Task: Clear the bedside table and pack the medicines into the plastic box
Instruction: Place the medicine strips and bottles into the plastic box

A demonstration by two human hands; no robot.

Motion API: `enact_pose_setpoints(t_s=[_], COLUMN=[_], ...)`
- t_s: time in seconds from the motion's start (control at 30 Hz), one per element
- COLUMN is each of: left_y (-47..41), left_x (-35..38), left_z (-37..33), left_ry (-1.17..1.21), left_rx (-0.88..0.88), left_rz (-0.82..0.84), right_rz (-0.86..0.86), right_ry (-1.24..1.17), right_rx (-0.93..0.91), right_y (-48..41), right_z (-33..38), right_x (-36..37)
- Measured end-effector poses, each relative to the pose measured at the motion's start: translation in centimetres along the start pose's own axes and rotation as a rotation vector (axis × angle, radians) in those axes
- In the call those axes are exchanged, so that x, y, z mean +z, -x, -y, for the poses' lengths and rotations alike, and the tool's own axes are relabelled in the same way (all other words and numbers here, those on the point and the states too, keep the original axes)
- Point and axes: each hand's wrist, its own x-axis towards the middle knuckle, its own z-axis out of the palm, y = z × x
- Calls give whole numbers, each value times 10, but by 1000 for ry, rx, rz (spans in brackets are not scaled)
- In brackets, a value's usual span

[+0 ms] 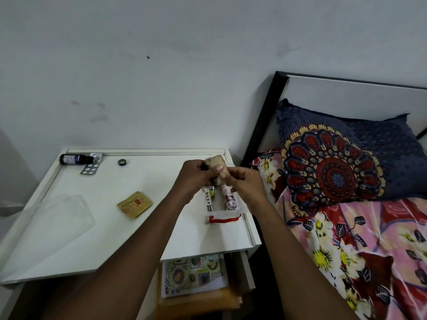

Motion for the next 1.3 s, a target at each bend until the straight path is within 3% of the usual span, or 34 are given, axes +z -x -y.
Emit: enact_pose_setpoints(t_s=[0.13, 0.23, 0.33, 0.4, 0.5, 0.73, 1.0, 1.13, 1.23, 1.3], left_y=[-4, -7, -10, -6, -2, -5, -1, 5, 15, 23], left_x=[2, -6, -17, -21, -21, -22, -29, -56, -99, -133], left_z=[4, 5, 8, 12, 16, 20, 19, 6, 2, 8], left_ry=[-94, -205, -587, -748, -796, -672, -599, -449, -453, -648], left_rx=[-25, 44, 90, -21, -134, -146, -173, -212, -219, -187], left_rz=[21, -86, -266, -229, -113, -92, -89, -173, -263, -328], right_rz=[-32, -155, -197, -195, -183, -183, -176, -249, -172, -47], right_ry=[77, 371, 657, 742, 894, 1068, 1067, 887, 715, 659], right_rx=[28, 49, 77, 79, 13, -12, 19, -69, -226, -275], right_y=[-3, -8, -6, -4, -2, -3, -7, -10, -2, 3], right_z=[-3, -6, -14, -22, -31, -37, -29, -10, -1, -1], right_x=[-4, 0, 20, 37, 51, 52, 52, 60, 97, 130])
